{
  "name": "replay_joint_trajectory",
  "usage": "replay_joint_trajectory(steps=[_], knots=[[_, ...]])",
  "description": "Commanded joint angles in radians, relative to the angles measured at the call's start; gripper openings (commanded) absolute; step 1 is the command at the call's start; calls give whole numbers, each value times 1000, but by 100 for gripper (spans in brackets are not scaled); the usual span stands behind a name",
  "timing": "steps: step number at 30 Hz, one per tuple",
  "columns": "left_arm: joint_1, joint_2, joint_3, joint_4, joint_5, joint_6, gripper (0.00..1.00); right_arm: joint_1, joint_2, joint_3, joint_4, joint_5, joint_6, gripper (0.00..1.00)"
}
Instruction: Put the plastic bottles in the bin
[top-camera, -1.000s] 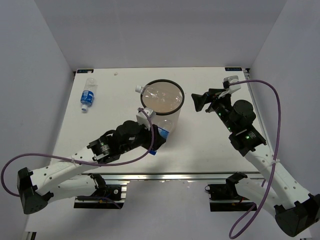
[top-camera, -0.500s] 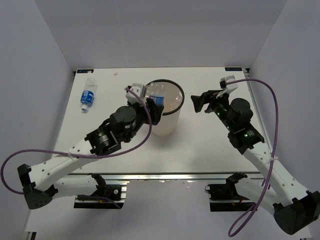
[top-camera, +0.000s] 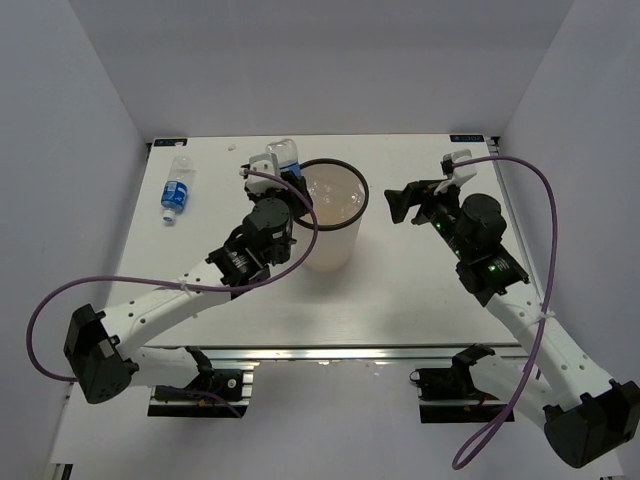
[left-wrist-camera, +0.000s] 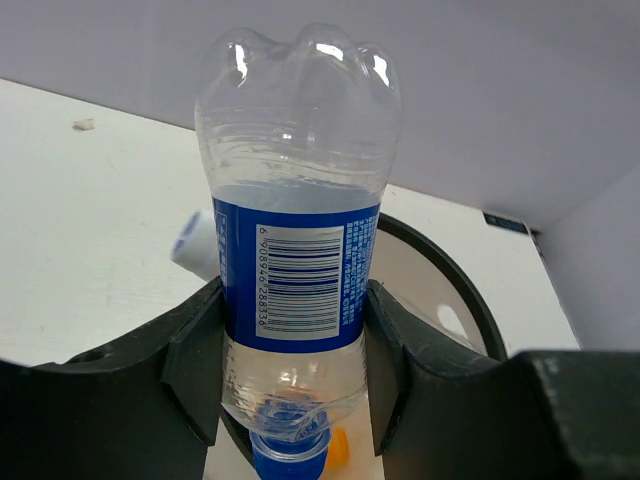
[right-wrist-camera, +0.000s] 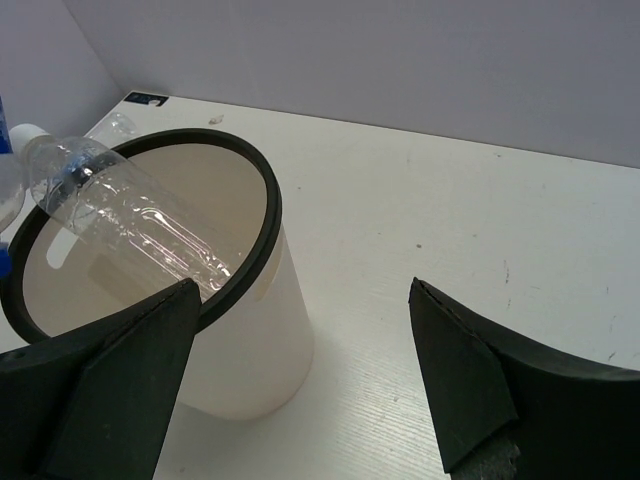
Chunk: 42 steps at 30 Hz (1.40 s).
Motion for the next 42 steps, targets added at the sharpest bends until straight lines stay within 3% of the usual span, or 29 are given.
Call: replay_joint_trajectory(steps=[1,9,19,23,24,28,33,42], knots=[[44,11,-42,163,-35,-14,17,-7,2,3,41,-31,-4,89],[79,76,-96,318,-18,-17,18,-20,20,2,48,-38,-12,89],[81,154,-61,375,33,-1,29,-38,39,3,50,-77,-20,89],[79,166,-62,371,40,-11,47,-50,39,2,48,-78,-20,89],[81,157,-67,368,51,-11,58,-55,39,0,50,-80,-18,89],[79,119,-96,365,74,-17,83,-63,45,0,51,-94,-9,89],[79,91,-67,297,103,-11,97,-67,53,2,53,-109,-1,89],[79,47,13,143,68,11,98,-70,69,9,51,-123,2,89]])
